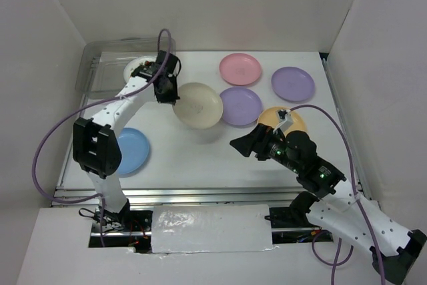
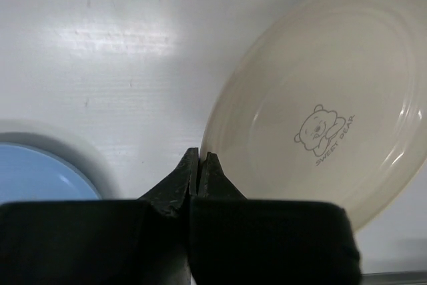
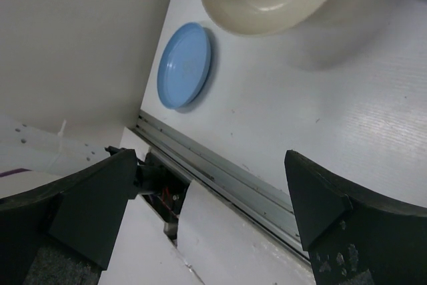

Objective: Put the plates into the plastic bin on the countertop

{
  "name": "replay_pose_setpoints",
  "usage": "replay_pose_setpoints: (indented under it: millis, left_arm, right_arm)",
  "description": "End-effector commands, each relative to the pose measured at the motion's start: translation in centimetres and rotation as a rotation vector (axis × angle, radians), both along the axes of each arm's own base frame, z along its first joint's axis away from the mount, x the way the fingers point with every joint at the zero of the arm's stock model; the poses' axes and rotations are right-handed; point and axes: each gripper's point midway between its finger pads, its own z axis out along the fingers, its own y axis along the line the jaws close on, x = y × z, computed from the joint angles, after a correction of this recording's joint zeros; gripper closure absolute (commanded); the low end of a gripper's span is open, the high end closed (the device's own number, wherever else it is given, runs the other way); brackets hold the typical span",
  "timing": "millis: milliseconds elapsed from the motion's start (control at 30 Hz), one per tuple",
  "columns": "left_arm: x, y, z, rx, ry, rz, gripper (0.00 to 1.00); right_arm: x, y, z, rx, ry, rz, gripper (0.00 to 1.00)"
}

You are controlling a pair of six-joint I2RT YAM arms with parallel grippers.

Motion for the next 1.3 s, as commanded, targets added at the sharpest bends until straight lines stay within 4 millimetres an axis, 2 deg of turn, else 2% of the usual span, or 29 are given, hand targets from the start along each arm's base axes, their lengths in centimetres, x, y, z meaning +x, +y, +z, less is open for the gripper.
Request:
replay_pose_setpoints:
  millis: [0, 67, 100, 167, 200, 233, 267, 300, 333, 367, 400, 433, 467, 500, 533, 567, 600, 633, 700, 733, 833, 1000, 1033, 1100, 1133, 1167, 1200, 1267]
  left_arm:
    - [1.1, 1.1, 8.4, -0.026, -0.133, 0.0, 1.0]
    - [1.4, 0.9, 10.2, -0.071, -0.166, -0.027, 1.0]
    - [2.0, 1.0, 12.1, -0.116, -0.203, -0.028, 1.0]
    - [3.1, 2.2, 13.8, -0.137, -0.244, 0.037, 1.0]
    - [4.0, 3.1, 15.6, -0.15, -0.294, 0.077, 1.0]
    - [5.3, 5.2, 16.4, -0.173, -0.329, 0.165, 1.0]
    - [6.5, 6.3, 16.6, -0.205, -0.352, 0.199, 1.0]
    - [7.7, 8.4, 16.4, -0.237, -0.373, 0.252, 1.0]
    - [9.4, 9.1, 17.2, -0.298, -0.431, 0.286, 1.0]
    - [10.6, 9.9, 16.3, -0.319, -0.429, 0.305, 1.0]
    - [11.6, 12.5, 15.9, -0.33, -0.44, 0.358, 1.0]
    - [13.0, 13.1, 14.1, -0.351, -0.412, 0.38, 1.0]
    - [14.2, 14.0, 14.7, -0.364, -0.445, 0.393, 1.0]
    - [15.1, 15.5, 14.1, -0.372, -0.447, 0.418, 1.0]
    - [16.2, 16.2, 11.9, -0.375, -0.411, 0.441, 1.0]
    - [17.1, 16.9, 11.8, -0.38, -0.431, 0.443, 1.0]
    - [17.6, 18.0, 10.9, -0.378, -0.43, 0.46, 1.0]
    - [18.3, 18.1, 9.1, -0.389, -0.406, 0.461, 1.0]
    - [18.9, 19.3, 7.7, -0.385, -0.393, 0.486, 1.0]
    - [19.2, 19.8, 5.8, -0.371, -0.359, 0.509, 1.0]
    - [19.6, 21.2, 3.7, -0.339, -0.336, 0.547, 1.0]
    - [20.1, 22.7, 1.5, -0.315, -0.307, 0.592, 1.0]
    - [20.2, 22.7, 0.2, -0.305, -0.283, 0.599, 1.0]
    - [20.5, 23.1, -0.3, -0.294, -0.278, 0.613, 0.99]
    - [20.2, 23.1, -2.0, -0.29, -0.232, 0.623, 0.95]
    - [20.4, 23.2, -1.9, -0.292, -0.237, 0.625, 0.9]
    - [20.4, 23.2, -2.3, -0.295, -0.226, 0.635, 0.73]
    - [20.4, 23.1, -2.4, -0.296, -0.227, 0.633, 0.62]
  right_arm:
    - [0.3, -1.0, 2.5, 0.015, -0.054, -0.041, 0.0]
    - [0.3, -1.2, 2.7, 0.016, -0.061, -0.046, 0.0]
    - [0.3, -1.3, 2.7, 0.017, -0.06, -0.05, 0.0]
    - [0.5, -1.3, 2.7, 0.015, -0.056, -0.05, 0.0]
    - [0.5, -1.3, 2.7, 0.017, -0.056, -0.045, 0.0]
    - [0.6, -1.2, 2.8, 0.017, -0.056, -0.044, 0.0]
    - [0.6, -1.1, 2.8, 0.016, -0.053, -0.039, 0.0]
    - [0.6, -1.1, 2.9, 0.017, -0.054, -0.038, 0.0]
    - [0.6, -1.1, 2.7, 0.015, -0.052, -0.036, 0.0]
    - [0.5, -1.0, 3.0, 0.017, -0.057, -0.026, 0.0]
    - [0.4, -1.0, 2.9, 0.011, -0.052, -0.024, 0.0]
    - [0.3, -1.0, 3.1, 0.012, -0.057, -0.019, 0.0]
    - [0.2, -1.0, 3.1, 0.01, -0.055, -0.015, 0.0]
    - [0.1, -1.1, 3.2, 0.007, -0.06, -0.016, 0.0]
    - [0.1, -1.2, 3.3, 0.005, -0.06, -0.015, 0.0]
    - [-0.1, -1.3, 3.5, 0.008, -0.065, -0.015, 0.0]
    - [-0.2, -1.4, 3.6, 0.008, -0.067, -0.018, 0.0]
    - [-0.3, -1.5, 3.6, 0.011, -0.07, -0.017, 0.0]
    - [-0.5, -1.6, 3.7, 0.014, -0.073, -0.015, 0.0]
    - [-0.5, -1.6, 3.7, 0.014, -0.073, -0.014, 0.0]
    - [-0.4, -1.5, 3.4, 0.003, -0.066, -0.008, 0.0]
    - [-0.2, -1.0, 2.9, -0.006, -0.054, 0.005, 0.0]
    - [-0.1, -0.9, 2.7, -0.008, -0.053, 0.007, 0.0]
    - [0.0, -0.7, 2.5, -0.01, -0.052, 0.007, 0.0]
    - [0.1, -0.7, 2.5, -0.014, -0.05, 0.006, 0.0]
    - [0.2, -0.8, 2.2, -0.025, -0.047, 0.003, 0.0]
    - [0.3, -0.7, 2.2, -0.028, -0.044, 0.005, 0.0]
    - [0.2, -0.5, 2.2, -0.031, -0.046, 0.012, 0.0]
